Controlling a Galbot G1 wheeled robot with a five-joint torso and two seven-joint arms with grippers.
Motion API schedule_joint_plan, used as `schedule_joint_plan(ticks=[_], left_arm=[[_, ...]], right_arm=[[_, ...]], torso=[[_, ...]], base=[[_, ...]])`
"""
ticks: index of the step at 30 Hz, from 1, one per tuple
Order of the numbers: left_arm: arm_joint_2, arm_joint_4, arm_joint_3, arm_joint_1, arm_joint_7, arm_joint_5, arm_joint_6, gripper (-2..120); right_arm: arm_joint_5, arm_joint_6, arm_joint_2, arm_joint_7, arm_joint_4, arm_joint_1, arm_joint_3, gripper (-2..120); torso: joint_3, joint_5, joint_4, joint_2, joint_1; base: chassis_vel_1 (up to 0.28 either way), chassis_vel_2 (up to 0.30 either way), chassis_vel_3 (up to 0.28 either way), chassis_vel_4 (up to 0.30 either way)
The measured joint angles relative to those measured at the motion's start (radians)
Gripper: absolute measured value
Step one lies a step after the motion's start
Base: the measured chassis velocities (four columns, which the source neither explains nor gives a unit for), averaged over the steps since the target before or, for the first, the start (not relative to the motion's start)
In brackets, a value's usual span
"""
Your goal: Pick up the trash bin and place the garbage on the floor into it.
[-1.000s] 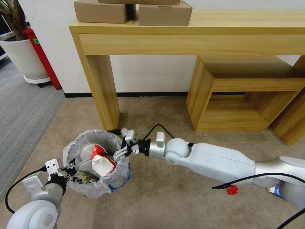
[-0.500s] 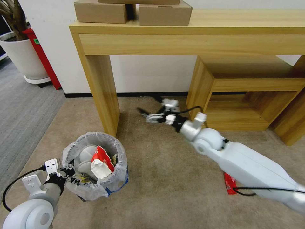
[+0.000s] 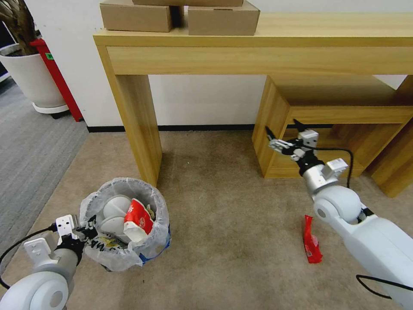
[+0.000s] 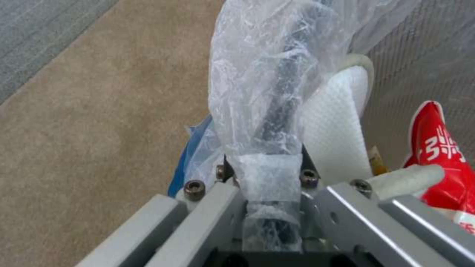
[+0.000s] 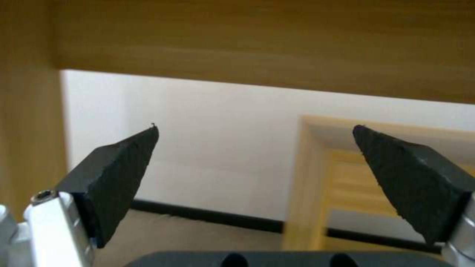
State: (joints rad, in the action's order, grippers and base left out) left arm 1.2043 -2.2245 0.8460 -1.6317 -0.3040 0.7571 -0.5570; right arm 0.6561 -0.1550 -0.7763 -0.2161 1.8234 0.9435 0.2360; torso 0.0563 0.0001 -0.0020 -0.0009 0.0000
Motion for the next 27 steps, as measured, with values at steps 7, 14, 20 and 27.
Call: schedule_joint_plan(ticks=[7, 14, 20, 27], left_arm=[[-0.01, 0.0, -0.007, 0.0, 0.0, 0.002, 0.0, 1], [-0.015, -0.014, -0.006, -0.014, -0.001, 0.004, -0.001, 1], [-0.015, -0.017, -0.007, -0.017, 0.0, 0.004, -0.002, 1], [-0.015, -0.018, -0.012, -0.015, 0.0, 0.003, -0.004, 1]], right_arm=[[-0.022, -0.005, -0.038, -0.013, 0.005, 0.051, 0.033, 100], [-0.022, -0.009, -0.044, -0.013, 0.005, 0.054, 0.035, 100], [-0.029, -0.011, -0.053, -0.016, 0.01, 0.076, 0.066, 100], [-0.055, -0.029, -0.072, -0.017, 0.012, 0.139, 0.12, 100]], torso=[[0.0, -0.0001, 0.0, 0.0, 0.0], [0.0, -0.0002, 0.0, 0.0, 0.0], [0.0, -0.0002, 0.0001, 0.0, 0.0], [0.0, -0.0001, -0.0003, 0.0, 0.0]], base=[[-0.033, -0.023, -0.031, -0.032], [-0.069, -0.064, -0.072, -0.086], [-0.103, -0.102, -0.094, -0.1], [-0.126, -0.121, -0.122, -0.121]])
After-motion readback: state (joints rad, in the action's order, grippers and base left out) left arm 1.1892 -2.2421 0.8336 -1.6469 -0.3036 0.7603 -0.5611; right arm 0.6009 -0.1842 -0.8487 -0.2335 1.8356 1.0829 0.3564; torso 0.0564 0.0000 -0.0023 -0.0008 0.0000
